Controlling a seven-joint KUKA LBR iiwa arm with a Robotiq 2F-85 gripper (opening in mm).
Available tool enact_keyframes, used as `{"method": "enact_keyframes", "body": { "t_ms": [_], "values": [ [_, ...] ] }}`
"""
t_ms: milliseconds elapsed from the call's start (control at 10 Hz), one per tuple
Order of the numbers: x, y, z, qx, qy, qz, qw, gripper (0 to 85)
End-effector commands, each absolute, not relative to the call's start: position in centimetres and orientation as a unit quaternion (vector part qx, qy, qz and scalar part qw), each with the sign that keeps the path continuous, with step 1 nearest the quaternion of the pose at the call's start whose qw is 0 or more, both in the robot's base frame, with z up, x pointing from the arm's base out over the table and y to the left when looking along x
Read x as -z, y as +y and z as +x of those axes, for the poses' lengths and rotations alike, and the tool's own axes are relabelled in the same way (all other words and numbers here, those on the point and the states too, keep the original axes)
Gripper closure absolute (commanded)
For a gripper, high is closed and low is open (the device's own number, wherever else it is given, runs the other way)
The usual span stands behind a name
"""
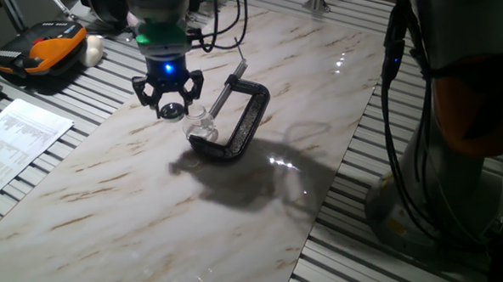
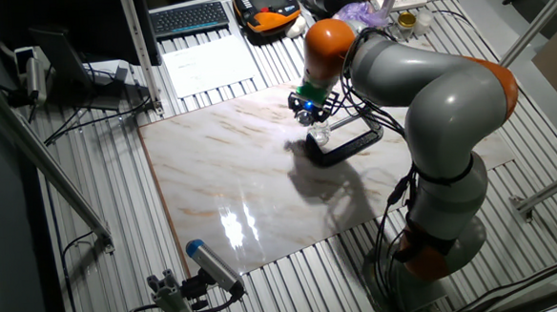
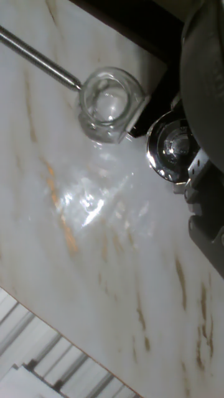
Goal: Unscrew the lid from the jar
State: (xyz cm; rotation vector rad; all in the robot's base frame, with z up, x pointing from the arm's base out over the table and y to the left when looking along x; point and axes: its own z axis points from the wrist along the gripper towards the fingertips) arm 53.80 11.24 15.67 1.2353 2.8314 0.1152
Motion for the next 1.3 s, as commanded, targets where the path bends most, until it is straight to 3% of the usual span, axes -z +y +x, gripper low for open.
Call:
{"method": "enact_keyframes", "body": {
  "t_ms": [0, 500, 1100, 1200],
  "values": [
    [-15.4, 12.2, 53.7, -0.032, 0.913, 0.405, 0.027, 85.0],
    [-13.3, 13.1, 54.4, -0.014, 0.912, 0.409, 0.035, 85.0],
    [-10.4, 14.1, 54.5, -0.036, 0.902, 0.429, 0.037, 85.0],
    [-9.9, 14.1, 54.7, -0.03, 0.9, 0.432, 0.048, 85.0]
  ]
}}
